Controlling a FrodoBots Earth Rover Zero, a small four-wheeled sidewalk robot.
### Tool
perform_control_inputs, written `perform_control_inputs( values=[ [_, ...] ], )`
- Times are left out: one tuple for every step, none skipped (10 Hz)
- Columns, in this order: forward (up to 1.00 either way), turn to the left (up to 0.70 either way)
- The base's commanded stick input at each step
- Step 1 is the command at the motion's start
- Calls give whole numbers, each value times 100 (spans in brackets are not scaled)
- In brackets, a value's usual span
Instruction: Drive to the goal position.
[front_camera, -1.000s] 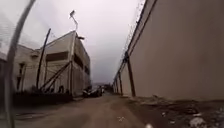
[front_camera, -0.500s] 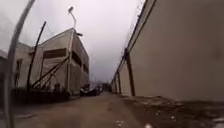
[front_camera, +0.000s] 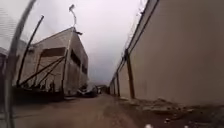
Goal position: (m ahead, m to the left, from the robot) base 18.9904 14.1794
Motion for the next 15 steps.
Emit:
perform_control_inputs(
  values=[
    [84,3],
    [84,3],
    [84,3],
    [84,3],
    [84,3],
    [84,3],
    [84,3],
    [84,3],
    [84,3],
    [84,3],
    [84,3],
    [84,3],
    [84,3],
    [84,3],
    [84,3]
  ],
)
